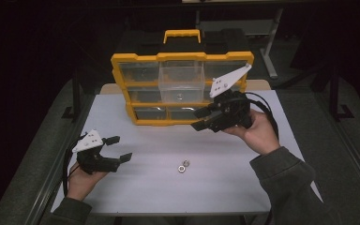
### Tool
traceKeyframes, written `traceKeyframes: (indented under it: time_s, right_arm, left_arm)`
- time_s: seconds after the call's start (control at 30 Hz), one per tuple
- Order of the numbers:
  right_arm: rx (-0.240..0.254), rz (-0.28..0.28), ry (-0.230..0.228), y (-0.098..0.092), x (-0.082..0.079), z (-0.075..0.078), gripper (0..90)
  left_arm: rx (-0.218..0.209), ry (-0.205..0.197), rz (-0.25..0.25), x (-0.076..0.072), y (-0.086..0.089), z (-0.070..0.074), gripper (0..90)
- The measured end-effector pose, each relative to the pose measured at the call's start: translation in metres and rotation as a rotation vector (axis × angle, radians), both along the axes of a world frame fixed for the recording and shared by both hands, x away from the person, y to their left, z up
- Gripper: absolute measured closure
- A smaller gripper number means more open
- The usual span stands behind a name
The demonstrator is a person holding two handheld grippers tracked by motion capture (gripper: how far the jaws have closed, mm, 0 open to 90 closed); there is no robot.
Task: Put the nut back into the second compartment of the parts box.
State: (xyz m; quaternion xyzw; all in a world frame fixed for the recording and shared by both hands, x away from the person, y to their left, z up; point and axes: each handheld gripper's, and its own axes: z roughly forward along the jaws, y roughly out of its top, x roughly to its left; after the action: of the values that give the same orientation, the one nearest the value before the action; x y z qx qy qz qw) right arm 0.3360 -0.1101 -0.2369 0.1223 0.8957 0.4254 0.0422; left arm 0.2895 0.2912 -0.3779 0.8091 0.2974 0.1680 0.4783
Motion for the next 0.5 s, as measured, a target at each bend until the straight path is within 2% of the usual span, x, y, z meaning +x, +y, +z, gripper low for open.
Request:
traceKeyframes:
  time_s: [0.13,0.17,0.2,0.3,0.4,0.43,0.5]
  right_arm:
    - [-0.002,-0.011,0.022,0.0,-0.003,-0.014,53.5]
    - [-0.01,-0.007,0.015,-0.001,-0.002,-0.018,53.4]
    - [-0.009,-0.018,0.034,0.0,-0.003,-0.021,53.3]
    - [-0.007,-0.021,0.043,-0.001,-0.003,-0.031,53.2]
    - [-0.014,-0.035,0.076,-0.001,-0.005,-0.042,53.1]
    - [-0.014,-0.03,0.063,0.0,-0.004,-0.046,53.1]
    - [-0.005,-0.029,0.079,0.001,-0.003,-0.055,53.1]
  left_arm:
    - [0.005,0.002,0.0,0.0,0.001,0.001,19.6]
    - [0.003,-0.007,-0.002,0.0,0.001,0.001,19.6]
    - [-0.01,0.004,0.006,-0.001,0.0,0.001,19.6]
    - [-0.004,0.004,0.002,-0.001,0.0,0.001,19.7]
    - [-0.003,-0.008,-0.001,0.0,0.0,0.001,19.9]
    - [-0.008,-0.01,-0.001,0.0,0.0,0.001,19.9]
    - [-0.005,-0.01,-0.001,0.0,0.0,0.001,19.9]
